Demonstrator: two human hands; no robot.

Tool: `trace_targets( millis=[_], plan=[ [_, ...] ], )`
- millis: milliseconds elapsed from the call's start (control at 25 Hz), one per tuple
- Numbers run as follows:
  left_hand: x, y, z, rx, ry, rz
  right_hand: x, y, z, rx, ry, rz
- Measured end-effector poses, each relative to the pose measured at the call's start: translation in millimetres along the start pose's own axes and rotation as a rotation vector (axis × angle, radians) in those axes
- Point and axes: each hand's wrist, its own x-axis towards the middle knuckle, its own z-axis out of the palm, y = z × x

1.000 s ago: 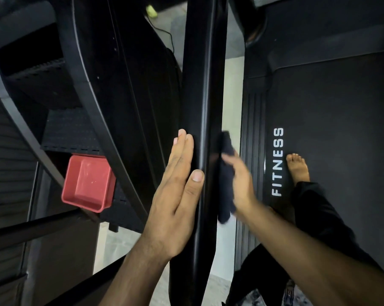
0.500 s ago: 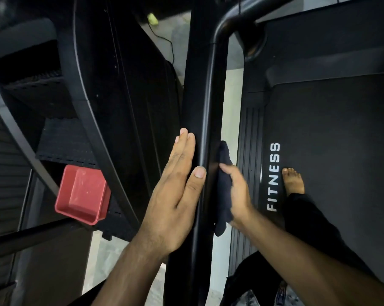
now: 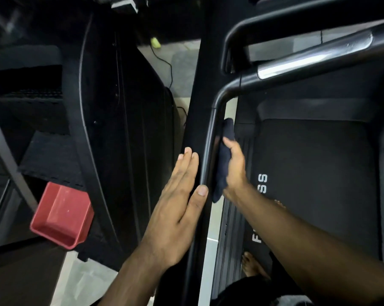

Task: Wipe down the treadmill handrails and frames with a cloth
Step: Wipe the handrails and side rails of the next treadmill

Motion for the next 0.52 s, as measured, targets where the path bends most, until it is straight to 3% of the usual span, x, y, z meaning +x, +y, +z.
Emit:
trace_targets(
  millis=[120,320,520],
  plan=[
    [17,5,-1,-0.001,-0.012,-0.02,-1,-3,0,-0.048,-0.063,0.07],
    [45,15,-7,-0.043,-0.008,-0.065,-10,-50,37,-0.264,0.1,-0.162],
    [42,18,-11,-0.193,0.043,-0.187,-90,-54,67,-0.809,0.252,-0.43]
  ],
)
